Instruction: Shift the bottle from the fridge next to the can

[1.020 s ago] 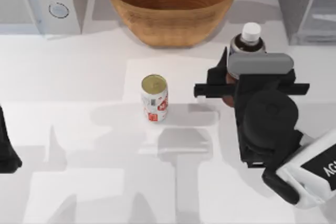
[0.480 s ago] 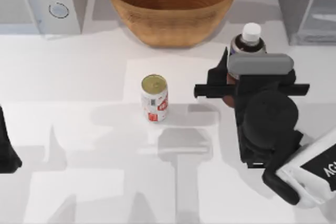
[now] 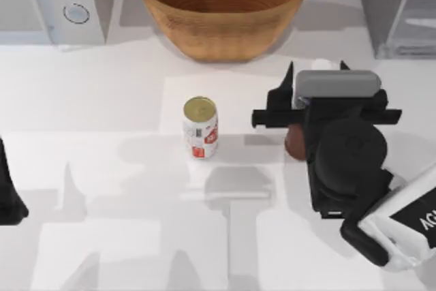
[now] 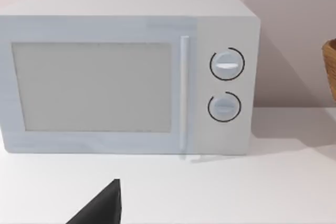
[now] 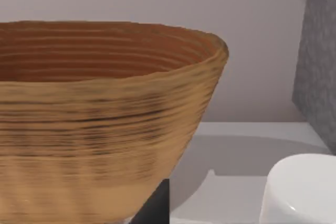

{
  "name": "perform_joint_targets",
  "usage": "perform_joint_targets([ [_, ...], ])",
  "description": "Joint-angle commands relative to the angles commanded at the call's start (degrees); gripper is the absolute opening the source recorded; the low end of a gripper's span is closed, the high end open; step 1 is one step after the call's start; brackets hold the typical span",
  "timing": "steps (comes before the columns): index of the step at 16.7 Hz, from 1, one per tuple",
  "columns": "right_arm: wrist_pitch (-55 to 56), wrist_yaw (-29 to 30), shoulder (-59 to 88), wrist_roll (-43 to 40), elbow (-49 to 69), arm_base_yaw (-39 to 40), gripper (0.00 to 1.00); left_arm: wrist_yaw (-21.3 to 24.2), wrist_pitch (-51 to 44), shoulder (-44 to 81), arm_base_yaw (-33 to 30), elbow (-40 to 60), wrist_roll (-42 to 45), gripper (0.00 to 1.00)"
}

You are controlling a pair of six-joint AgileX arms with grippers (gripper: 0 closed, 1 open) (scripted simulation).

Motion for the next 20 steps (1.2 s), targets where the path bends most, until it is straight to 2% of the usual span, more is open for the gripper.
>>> perform_joint_targets([
  [1,0.0,0.0,0.0,0.0,0.0,0.0,0.98,0.0,0.0,0.0,0.0,0.0,0.0,1.00],
  [2,0.0,0.0,0.0,0.0,0.0,0.0,1.00,0.0,0.0,0.0,0.0,0.0,0.0,1.00],
  [11,0.1,0.2,-0.1,0.0,-0.1,0.1,1.00,0.0,0.0,0.0,0.0,0.0,0.0,1.00],
  [16,2.1,3.8,-2.5,0.1,-4.8,3.8,1.00,0.0,0.0,0.0,0.0,0.0,0.0,1.00],
  [20,2.1,4.0,-2.4,0.1,-4.9,3.8,1.00,0.0,0.0,0.0,0.0,0.0,0.0,1.00],
])
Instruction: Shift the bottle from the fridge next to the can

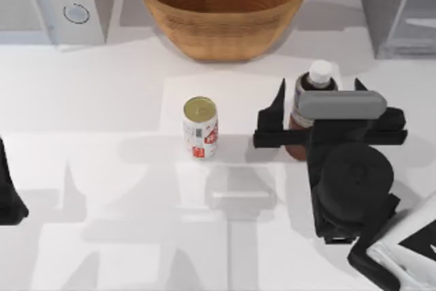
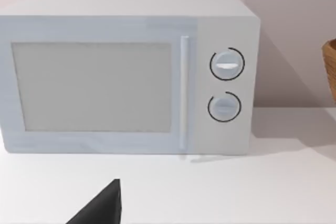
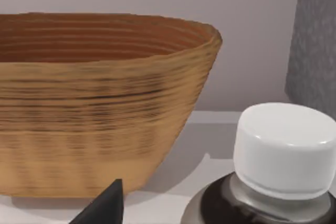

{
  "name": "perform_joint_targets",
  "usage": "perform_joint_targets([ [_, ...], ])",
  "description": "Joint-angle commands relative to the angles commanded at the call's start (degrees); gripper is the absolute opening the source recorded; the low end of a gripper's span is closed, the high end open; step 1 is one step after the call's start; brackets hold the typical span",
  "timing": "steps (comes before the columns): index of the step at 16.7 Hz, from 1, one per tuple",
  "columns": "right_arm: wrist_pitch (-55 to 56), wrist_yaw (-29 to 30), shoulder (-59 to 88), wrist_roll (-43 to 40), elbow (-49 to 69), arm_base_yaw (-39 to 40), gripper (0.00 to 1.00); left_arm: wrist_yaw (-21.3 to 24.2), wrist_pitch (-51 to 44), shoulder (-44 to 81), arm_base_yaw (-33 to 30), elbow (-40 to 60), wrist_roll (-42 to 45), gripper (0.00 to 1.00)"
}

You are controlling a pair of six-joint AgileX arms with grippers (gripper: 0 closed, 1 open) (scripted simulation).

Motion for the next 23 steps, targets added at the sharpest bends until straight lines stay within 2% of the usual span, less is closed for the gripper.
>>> perform_joint_targets([
  [4,-1.1,-1.9,-3.6,-0.1,0.3,-1.4,1.00,0.0,0.0,0.0,0.0,0.0,0.0,1.00],
  [9,-9.8,-9.6,-21.3,-0.7,-1.8,-9.7,1.00,0.0,0.0,0.0,0.0,0.0,0.0,1.00],
  [19,-50.2,-32.1,-77.0,-1.5,-18.3,-34.6,1.00,0.0,0.0,0.0,0.0,0.0,0.0,1.00],
  [23,-65.8,-40.9,-96.4,-1.2,-25.4,-41.9,1.00,0.0,0.0,0.0,0.0,0.0,0.0,1.00],
])
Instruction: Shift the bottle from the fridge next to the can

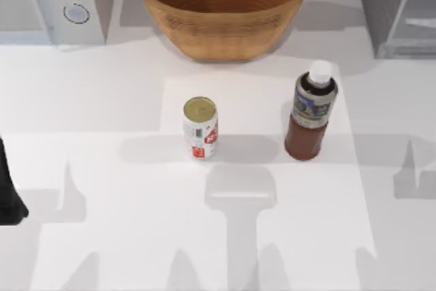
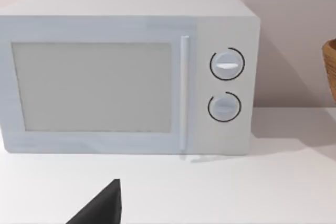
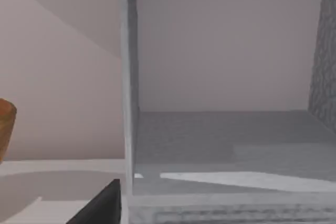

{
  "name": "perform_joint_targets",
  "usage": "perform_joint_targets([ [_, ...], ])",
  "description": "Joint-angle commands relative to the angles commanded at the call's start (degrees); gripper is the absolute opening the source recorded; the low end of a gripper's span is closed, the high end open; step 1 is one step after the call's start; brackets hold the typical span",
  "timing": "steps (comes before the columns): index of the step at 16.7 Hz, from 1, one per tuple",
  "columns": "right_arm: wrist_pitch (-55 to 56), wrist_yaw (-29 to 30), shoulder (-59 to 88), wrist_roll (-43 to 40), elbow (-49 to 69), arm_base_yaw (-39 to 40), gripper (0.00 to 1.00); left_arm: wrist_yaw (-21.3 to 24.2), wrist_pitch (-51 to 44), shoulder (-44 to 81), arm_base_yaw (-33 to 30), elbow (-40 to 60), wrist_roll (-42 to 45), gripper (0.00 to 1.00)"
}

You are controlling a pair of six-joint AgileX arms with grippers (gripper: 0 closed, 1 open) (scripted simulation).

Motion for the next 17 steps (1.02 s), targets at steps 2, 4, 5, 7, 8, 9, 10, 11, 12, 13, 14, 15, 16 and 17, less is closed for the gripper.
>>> perform_joint_targets([
  [2,-6.0,-3.4,-7.1,0.2,-2.7,-2.3,1.00,0.0,0.0,0.0,0.0,0.0,0.0,1.00],
  [4,-10.3,-5.8,-11.8,0.3,-4.6,-3.6,1.00,0.0,0.0,0.0,0.0,0.0,0.0,1.00],
  [5,-11.7,-6.6,-13.3,0.4,-5.2,-4.0,1.00,0.0,0.0,0.0,0.0,0.0,0.0,1.00],
  [7,-12.8,-7.2,-14.4,0.4,-5.6,-4.2,1.00,0.0,0.0,0.0,0.0,0.0,0.0,1.00],
  [8,-12.8,-7.2,-14.4,0.4,-5.6,-4.2,1.00,0.0,0.0,0.0,0.0,0.0,0.0,1.00],
  [9,-12.8,-7.2,-14.4,0.4,-5.6,-4.2,1.00,0.0,0.0,0.0,0.0,0.0,0.0,1.00],
  [10,-12.8,-7.2,-14.4,0.4,-5.6,-4.2,1.00,0.0,0.0,0.0,0.0,0.0,0.0,1.00],
  [11,-12.7,-7.1,-14.2,0.4,-5.4,-4.1,1.00,0.0,0.0,0.0,0.0,0.0,0.0,1.00],
  [12,-12.7,-7.1,-14.2,0.4,-5.4,-4.1,1.00,0.0,0.0,0.0,0.0,0.0,0.0,1.00],
  [13,-13.4,-7.1,-14.8,0.4,-4.9,-4.1,1.00,0.0,0.0,0.0,0.0,0.0,0.0,1.00],
  [14,-14.6,-7.0,-15.8,0.4,-4.1,-4.2,1.00,0.0,0.0,0.0,0.0,0.0,0.0,1.00],
  [15,-16.4,-7.0,-17.1,0.3,-2.9,-4.3,1.00,0.0,0.0,0.0,0.0,0.0,0.0,1.00],
  [16,-18.9,-6.9,-18.8,0.3,-1.6,-4.3,1.00,0.0,0.0,0.0,0.0,0.0,0.0,1.00],
  [17,-21.9,-6.9,-20.7,0.3,0.0,-4.4,1.00,0.0,0.0,0.0,0.0,0.0,0.0,1.00],
])
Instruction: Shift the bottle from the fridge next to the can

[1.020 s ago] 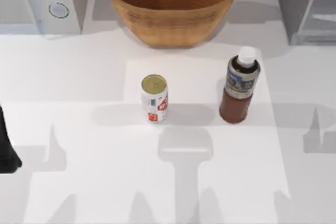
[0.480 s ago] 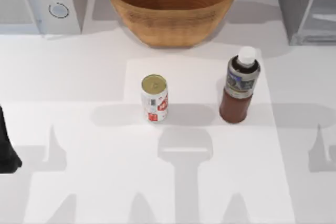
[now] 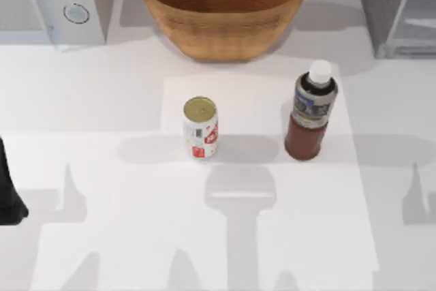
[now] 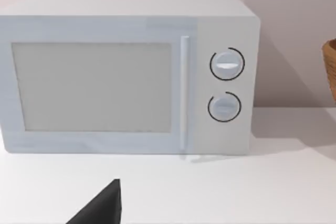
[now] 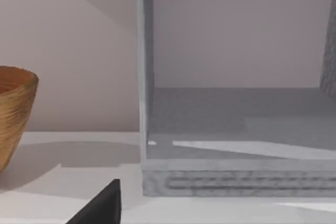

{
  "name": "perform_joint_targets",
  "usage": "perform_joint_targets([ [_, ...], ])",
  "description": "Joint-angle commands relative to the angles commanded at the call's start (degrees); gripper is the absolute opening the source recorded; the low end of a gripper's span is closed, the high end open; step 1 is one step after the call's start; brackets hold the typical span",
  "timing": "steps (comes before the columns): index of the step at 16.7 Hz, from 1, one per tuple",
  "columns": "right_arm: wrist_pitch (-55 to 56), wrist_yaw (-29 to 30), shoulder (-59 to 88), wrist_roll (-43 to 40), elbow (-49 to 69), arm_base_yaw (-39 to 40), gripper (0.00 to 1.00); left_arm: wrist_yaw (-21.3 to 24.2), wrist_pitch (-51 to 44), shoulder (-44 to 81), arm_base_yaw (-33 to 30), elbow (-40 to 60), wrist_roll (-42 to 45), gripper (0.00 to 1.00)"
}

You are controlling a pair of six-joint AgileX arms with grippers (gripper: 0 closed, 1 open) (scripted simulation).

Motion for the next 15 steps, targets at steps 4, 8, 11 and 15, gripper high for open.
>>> perform_joint_targets([
  [4,-17.4,-0.1,-9.3,-0.1,7.6,0.0,1.00,0.0,0.0,0.0,0.0,0.0,0.0,1.00],
  [8,-38.7,-0.2,-20.1,-0.2,16.4,0.0,1.00,0.0,0.0,0.0,0.0,0.0,0.0,1.00],
  [11,-54.0,-0.3,-27.8,-0.3,22.7,0.0,1.00,0.0,0.0,0.0,0.0,0.0,0.0,1.00],
  [15,-69.1,-0.3,-36.0,-0.4,29.4,0.0,1.00,0.0,0.0,0.0,0.0,0.0,0.0,1.00],
])
